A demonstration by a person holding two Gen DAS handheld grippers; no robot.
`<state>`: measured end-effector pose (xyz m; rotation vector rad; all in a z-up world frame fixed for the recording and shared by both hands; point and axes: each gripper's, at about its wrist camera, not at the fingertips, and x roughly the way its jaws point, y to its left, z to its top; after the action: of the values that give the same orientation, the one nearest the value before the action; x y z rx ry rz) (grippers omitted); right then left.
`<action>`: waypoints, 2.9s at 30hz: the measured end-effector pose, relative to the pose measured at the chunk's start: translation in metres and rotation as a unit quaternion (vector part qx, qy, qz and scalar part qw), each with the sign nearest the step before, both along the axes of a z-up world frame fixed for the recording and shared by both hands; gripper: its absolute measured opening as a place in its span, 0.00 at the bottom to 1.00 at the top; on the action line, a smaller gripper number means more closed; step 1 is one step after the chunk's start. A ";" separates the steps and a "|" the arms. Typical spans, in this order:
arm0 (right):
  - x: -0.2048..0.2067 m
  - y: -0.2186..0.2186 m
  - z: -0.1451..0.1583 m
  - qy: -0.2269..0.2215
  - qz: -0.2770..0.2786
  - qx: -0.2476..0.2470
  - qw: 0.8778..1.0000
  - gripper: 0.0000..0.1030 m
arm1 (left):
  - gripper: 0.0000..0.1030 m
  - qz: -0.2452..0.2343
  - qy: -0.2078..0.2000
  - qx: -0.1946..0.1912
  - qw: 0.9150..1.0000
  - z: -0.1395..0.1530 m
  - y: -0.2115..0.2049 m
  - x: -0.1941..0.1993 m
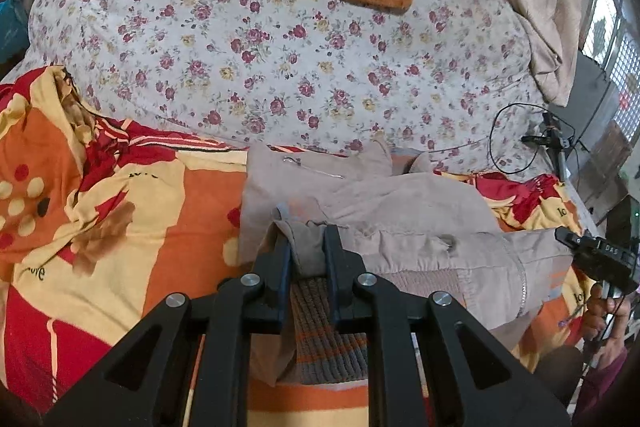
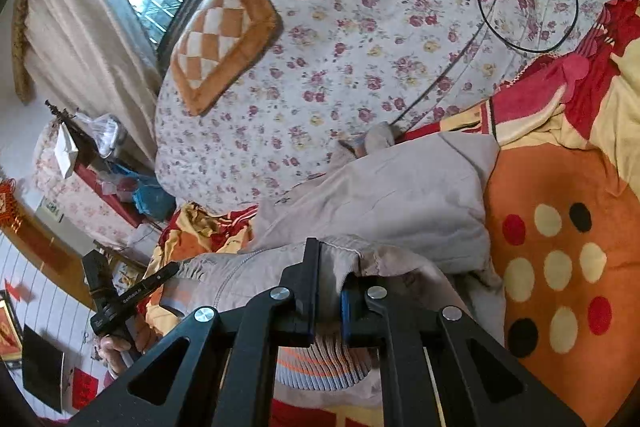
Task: Fold large clothes
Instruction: 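Carry the ribbed hem with both grippers over the body toward the collar, then lay the hem onto the jacket and open both grippers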
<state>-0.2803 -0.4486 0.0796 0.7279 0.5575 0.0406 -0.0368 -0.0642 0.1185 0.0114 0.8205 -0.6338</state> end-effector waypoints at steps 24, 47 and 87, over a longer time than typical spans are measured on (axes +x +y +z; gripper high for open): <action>0.111 -0.069 -0.049 0.061 -0.060 0.036 0.996 0.09 | 0.18 0.045 0.069 0.039 0.996 -0.063 -0.072 0.122; 0.187 -0.022 -0.054 0.184 -0.043 -0.136 0.973 0.54 | 0.69 0.058 0.146 0.089 0.984 -0.099 -0.059 0.127; 0.176 -0.028 -0.057 0.256 -0.046 -0.241 0.935 0.30 | 0.70 -0.025 0.125 0.054 0.990 -0.078 -0.021 0.062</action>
<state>-0.1040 -0.4764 0.0228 0.2732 0.9883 -0.3731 0.0252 -0.0849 0.0404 0.0519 1.1001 -0.6463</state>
